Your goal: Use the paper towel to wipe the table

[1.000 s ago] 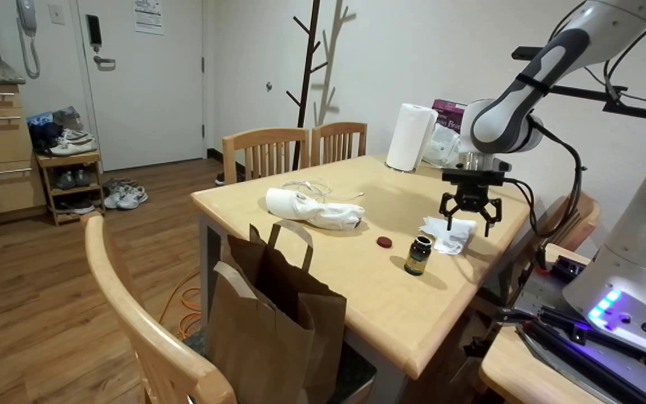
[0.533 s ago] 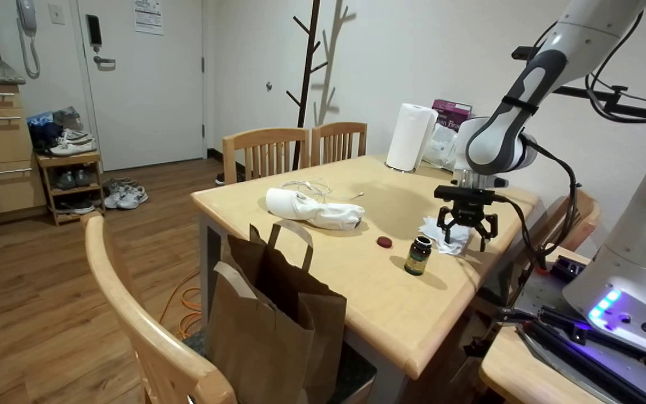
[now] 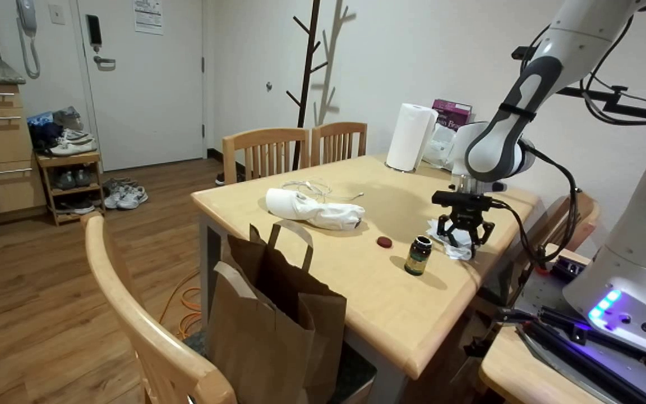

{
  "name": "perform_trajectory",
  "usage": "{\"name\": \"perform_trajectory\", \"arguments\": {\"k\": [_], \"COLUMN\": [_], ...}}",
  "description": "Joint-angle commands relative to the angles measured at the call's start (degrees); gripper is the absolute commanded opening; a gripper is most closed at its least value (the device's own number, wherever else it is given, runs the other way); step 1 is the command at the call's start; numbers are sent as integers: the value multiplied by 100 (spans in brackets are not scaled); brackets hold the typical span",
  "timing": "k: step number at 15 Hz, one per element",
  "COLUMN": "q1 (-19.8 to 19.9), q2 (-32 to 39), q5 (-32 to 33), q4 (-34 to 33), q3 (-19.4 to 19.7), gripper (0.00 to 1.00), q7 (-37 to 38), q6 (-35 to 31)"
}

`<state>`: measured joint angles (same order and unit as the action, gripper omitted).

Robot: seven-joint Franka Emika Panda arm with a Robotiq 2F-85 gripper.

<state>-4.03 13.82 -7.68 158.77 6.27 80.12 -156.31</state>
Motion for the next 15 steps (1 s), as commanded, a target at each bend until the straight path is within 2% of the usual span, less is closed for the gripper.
{"name": "perform_trajectory", "arguments": {"k": [1,3,5,7,10,15], "q1": [-303,-442,-407,-126,173,298], "q2": [-136,-354,-507,-572,-524,-462], "q5": [591,1191,1799,2052,2066,2005], "q4": [18,85,35,-158,-550,-1048], "q3": [322,617,880,926,822,638], "gripper": [21,8,6,3,7,7], "q7": [547,840,962,592,136,-527], "q6": [116,197,348,534,781,973]}}
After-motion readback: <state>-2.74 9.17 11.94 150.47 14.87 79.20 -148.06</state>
